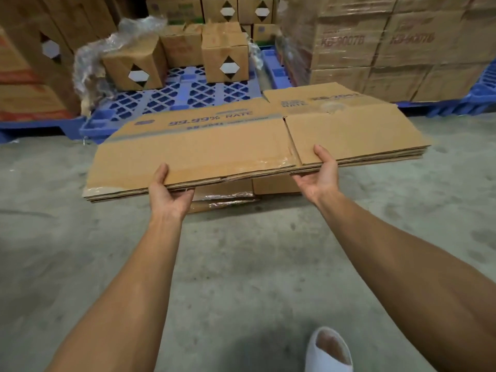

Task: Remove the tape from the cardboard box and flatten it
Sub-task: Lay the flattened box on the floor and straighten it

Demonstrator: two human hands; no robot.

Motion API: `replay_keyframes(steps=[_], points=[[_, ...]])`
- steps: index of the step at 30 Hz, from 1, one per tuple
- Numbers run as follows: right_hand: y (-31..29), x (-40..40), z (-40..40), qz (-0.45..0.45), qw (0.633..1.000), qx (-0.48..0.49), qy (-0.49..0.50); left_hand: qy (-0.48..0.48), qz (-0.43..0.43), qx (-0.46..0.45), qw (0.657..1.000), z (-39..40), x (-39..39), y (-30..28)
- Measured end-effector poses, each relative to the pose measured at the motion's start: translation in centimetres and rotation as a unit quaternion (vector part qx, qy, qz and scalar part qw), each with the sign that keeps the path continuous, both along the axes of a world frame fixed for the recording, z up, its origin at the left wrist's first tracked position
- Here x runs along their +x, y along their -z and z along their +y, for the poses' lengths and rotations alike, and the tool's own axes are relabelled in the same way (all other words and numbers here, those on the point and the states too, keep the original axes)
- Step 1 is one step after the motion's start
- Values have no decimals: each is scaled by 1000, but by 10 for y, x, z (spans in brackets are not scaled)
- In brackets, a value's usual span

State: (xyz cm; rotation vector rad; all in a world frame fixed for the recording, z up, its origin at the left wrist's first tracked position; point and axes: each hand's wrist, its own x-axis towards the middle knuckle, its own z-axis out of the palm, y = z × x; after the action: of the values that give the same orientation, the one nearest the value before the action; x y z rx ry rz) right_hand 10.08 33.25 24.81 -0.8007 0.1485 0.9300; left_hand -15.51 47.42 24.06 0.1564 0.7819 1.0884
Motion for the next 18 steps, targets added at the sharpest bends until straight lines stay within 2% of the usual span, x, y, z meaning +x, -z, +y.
replay_keyframes(steps=[7, 11, 14, 16, 18], points=[[53, 53, 84, 46, 999, -19, -10, -6, -17, -23, 1000, 70, 49, 29], [125, 53, 128, 82, 996, -43, -7, -16, 17, -70, 997, 132, 59, 98], [188, 50, 150, 109, 986, -122, -24, 25, 98, -110, 989, 158, 63, 155], [225, 48, 159, 134, 968, -210, -41, 64, 173, -155, 971, 168, 63, 203], [245, 46, 162, 154, 950, -267, -55, 92, 211, -185, 955, 172, 60, 239]])
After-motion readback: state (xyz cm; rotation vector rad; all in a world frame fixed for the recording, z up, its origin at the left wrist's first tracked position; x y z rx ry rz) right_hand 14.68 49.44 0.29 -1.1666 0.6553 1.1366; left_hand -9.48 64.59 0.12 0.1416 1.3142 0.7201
